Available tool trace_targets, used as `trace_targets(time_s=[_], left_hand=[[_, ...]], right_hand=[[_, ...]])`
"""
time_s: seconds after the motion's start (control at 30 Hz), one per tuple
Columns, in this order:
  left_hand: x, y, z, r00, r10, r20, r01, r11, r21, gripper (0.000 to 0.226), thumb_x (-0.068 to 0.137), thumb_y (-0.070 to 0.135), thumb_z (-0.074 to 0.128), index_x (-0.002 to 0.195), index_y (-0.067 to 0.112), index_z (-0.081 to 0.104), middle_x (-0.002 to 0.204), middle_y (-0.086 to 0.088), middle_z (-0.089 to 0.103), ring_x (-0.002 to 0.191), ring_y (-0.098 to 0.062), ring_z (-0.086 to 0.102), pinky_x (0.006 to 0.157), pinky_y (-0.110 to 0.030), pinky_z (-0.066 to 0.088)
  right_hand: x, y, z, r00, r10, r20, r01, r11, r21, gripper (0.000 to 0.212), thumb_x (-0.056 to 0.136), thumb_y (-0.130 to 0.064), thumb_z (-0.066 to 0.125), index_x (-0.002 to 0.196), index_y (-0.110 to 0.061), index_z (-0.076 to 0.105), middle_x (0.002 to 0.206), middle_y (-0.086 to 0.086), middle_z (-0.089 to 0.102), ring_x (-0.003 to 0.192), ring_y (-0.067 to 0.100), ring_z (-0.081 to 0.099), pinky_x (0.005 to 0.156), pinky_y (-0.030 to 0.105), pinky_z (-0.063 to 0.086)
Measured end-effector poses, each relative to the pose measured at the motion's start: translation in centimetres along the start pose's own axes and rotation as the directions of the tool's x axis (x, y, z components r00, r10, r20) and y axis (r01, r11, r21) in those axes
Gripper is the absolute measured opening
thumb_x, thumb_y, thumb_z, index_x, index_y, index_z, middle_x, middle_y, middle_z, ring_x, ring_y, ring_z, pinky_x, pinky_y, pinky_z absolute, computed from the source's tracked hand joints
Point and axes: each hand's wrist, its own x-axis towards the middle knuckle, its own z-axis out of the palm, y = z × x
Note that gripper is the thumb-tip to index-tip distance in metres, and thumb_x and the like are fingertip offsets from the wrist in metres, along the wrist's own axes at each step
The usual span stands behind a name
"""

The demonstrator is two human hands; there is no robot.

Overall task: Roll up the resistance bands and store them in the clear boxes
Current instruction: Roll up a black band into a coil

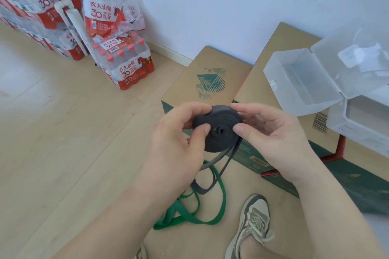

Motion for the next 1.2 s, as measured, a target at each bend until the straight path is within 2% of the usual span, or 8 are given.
trace_targets(time_s=[0.2, 0.4, 0.53, 0.67, 0.83, 1.0, 1.1, 1.2], left_hand=[[1.3, -0.4, 0.2, 0.998, -0.054, -0.03, 0.05, 0.99, -0.133, 0.031, 0.094, 0.004, 0.069, 0.103, 0.033, 0.067, 0.099, 0.017, 0.074, 0.095, -0.007, 0.071, 0.078, -0.022, 0.059], [1.6, -1.5, 0.2, 0.991, -0.018, 0.131, 0.001, 0.992, 0.123, 0.03, 0.087, 0.015, 0.078, 0.092, 0.039, 0.061, 0.102, 0.021, 0.067, 0.098, 0.0, 0.068, 0.078, -0.028, 0.062], [1.5, -1.3, 0.1, 0.971, -0.002, 0.24, -0.049, 0.978, 0.204, 0.038, 0.087, 0.018, 0.078, 0.114, 0.038, 0.062, 0.099, 0.026, 0.07, 0.097, 0.007, 0.065, 0.08, -0.026, 0.059], [1.3, -1.1, -0.1, 0.961, 0.023, 0.274, -0.091, 0.967, 0.238, 0.039, 0.087, 0.014, 0.076, 0.113, 0.041, 0.063, 0.093, 0.025, 0.07, 0.091, 0.002, 0.066, 0.079, -0.032, 0.06], [1.2, -0.9, -0.2, 0.988, -0.003, 0.152, 0.004, 1.0, -0.003, 0.038, 0.087, 0.003, 0.074, 0.102, 0.037, 0.066, 0.093, 0.024, 0.068, 0.093, -0.005, 0.065, 0.069, -0.032, 0.062], [1.5, -0.8, -0.6, 0.992, -0.05, 0.114, 0.071, 0.979, -0.19, 0.039, 0.09, 0.002, 0.073, 0.111, 0.034, 0.065, 0.095, 0.008, 0.069, 0.091, -0.009, 0.065, 0.072, -0.029, 0.061], [1.8, -1.6, -0.7, 0.985, -0.062, 0.159, 0.069, 0.997, -0.039, 0.041, 0.088, 0.003, 0.074, 0.112, 0.034, 0.064, 0.096, 0.014, 0.07, 0.096, -0.004, 0.067, 0.076, -0.025, 0.061], [1.5, -1.7, -0.9, 0.972, 0.081, 0.22, -0.13, 0.967, 0.22, 0.045, 0.086, 0.005, 0.071, 0.122, 0.032, 0.063, 0.109, 0.019, 0.068, 0.106, -0.003, 0.065, 0.088, -0.033, 0.06]], right_hand=[[1.2, 0.9, 0.7, 1.0, -0.007, -0.03, 0.012, 0.987, 0.161, 0.043, 0.094, 0.007, 0.067, 0.121, -0.025, 0.074, 0.106, 0.002, 0.079, 0.098, 0.012, 0.072, 0.092, 0.027, 0.058], [1.2, 2.5, 1.4, 0.996, -0.037, 0.086, 0.048, 0.989, -0.138, 0.045, 0.095, 0.012, 0.063, 0.109, -0.027, 0.081, 0.108, -0.008, 0.077, 0.11, 0.016, 0.07, 0.1, 0.039, 0.056], [1.2, 2.6, 1.6, 0.992, -0.072, 0.1, 0.082, 0.991, -0.104, 0.045, 0.091, 0.017, 0.063, 0.1, -0.022, 0.083, 0.106, -0.003, 0.077, 0.108, 0.02, 0.072, 0.099, 0.042, 0.056], [1.2, 2.7, 1.7, 0.999, 0.012, 0.032, -0.012, 1.0, -0.005, 0.041, 0.089, 0.011, 0.07, 0.088, -0.028, 0.083, 0.096, 0.0, 0.081, 0.093, 0.026, 0.077, 0.083, 0.051, 0.064], [1.1, 2.0, 1.4, 1.0, -0.006, -0.012, 0.007, 0.99, 0.141, 0.032, 0.085, 0.009, 0.077, 0.102, -0.017, 0.079, 0.1, 0.004, 0.082, 0.095, 0.019, 0.077, 0.086, 0.029, 0.061], [1.4, 1.8, 1.2, 0.999, -0.035, -0.032, 0.042, 0.968, 0.248, 0.037, 0.087, 0.01, 0.072, 0.112, -0.017, 0.076, 0.107, 0.008, 0.08, 0.102, 0.022, 0.076, 0.092, 0.033, 0.061], [1.4, 2.1, 1.6, 0.998, -0.04, -0.052, 0.048, 0.986, 0.161, 0.035, 0.084, 0.011, 0.076, 0.105, -0.018, 0.08, 0.101, 0.004, 0.081, 0.098, 0.025, 0.076, 0.089, 0.034, 0.062], [1.2, 2.3, 2.6, 0.994, -0.103, 0.033, 0.104, 0.994, -0.036, 0.037, 0.083, 0.013, 0.076, 0.099, -0.019, 0.083, 0.095, 0.002, 0.076, 0.094, 0.021, 0.073, 0.085, 0.035, 0.06]])
